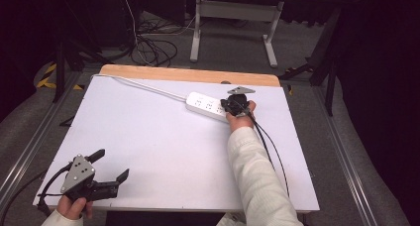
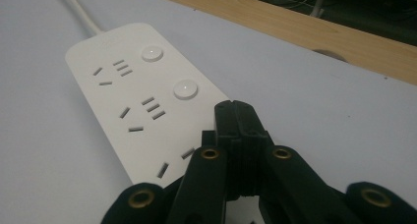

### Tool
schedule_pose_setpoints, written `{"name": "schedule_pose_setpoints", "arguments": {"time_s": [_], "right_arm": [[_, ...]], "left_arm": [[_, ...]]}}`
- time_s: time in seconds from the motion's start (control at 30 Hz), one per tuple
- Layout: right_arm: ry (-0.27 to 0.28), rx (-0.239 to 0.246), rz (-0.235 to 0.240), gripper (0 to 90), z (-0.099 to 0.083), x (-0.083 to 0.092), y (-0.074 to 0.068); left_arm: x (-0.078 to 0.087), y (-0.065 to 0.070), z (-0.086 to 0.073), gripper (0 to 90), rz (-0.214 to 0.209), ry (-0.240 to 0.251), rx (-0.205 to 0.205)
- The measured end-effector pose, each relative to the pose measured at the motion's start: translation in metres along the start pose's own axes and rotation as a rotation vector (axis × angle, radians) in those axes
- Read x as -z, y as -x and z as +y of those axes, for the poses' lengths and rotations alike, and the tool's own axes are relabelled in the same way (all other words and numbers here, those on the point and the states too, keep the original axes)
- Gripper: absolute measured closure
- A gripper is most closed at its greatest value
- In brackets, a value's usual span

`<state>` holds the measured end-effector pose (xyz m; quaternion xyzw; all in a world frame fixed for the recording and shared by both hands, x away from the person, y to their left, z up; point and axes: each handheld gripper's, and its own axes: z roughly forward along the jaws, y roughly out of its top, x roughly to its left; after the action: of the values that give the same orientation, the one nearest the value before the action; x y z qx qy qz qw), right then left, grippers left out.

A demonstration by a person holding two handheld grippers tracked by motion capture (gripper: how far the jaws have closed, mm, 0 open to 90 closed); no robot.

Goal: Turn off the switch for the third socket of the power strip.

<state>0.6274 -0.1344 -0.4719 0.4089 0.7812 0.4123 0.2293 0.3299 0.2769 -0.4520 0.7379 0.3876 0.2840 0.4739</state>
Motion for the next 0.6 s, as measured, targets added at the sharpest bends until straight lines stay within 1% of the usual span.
{"name": "schedule_pose_setpoints", "arguments": {"time_s": [0.07, 0.13, 0.3, 0.33, 0.43, 0.47, 0.5, 0.57, 0.6], "right_arm": [[-0.002, -0.008, 0.003, 90.0, 0.0, 0.0, 0.0004], [-0.004, -0.018, -0.002, 90.0, 0.0002, -0.0001, 0.0], [-0.015, -0.02, -0.013, 90.0, 0.0009, -0.0007, -0.0024], [-0.013, -0.019, -0.012, 90.0, 0.0007, -0.0006, -0.0024], [-0.012, 0.002, -0.009, 90.0, 0.0009, 0.0005, -0.0028], [0.011, 0.002, 0.001, 90.0, 0.0012, 0.0018, -0.003], [0.004, 0.008, 0.01, 90.0, 0.0015, 0.0024, -0.0035], [-0.001, 0.052, 0.011, 90.0, 0.0014, 0.0038, -0.0063], [0.008, 0.055, 0.013, 90.0, 0.0014, 0.005, -0.0076]], "left_arm": [[0.0002, -0.0002, 0.0002, 5.2, 0.005, 0.0, -0.01], [0.0003, 0.0004, 0.0003, 5.1, 0.003, 0.001, -0.005], [0.001, 0.0003, 0.0004, 5.2, 0.003, 0.0, -0.008], [0.0014, -0.0002, 0.0005, 5.1, 0.007, 0.001, -0.014], [0.0009, -0.0007, 0.0002, 5.1, 0.002, 0.001, -0.004], [0.0005, -0.0007, 0.0, 5.1, 0.001, 0.001, -0.002], [0.0004, -0.0009, 0.0, 5.2, 0.004, 0.0, -0.003], [0.0006, -0.0011, 0.0001, 5.2, 0.006, 0.001, -0.002], [0.0008, -0.0011, 0.0002, 5.1, 0.007, 0.002, 0.0]]}}
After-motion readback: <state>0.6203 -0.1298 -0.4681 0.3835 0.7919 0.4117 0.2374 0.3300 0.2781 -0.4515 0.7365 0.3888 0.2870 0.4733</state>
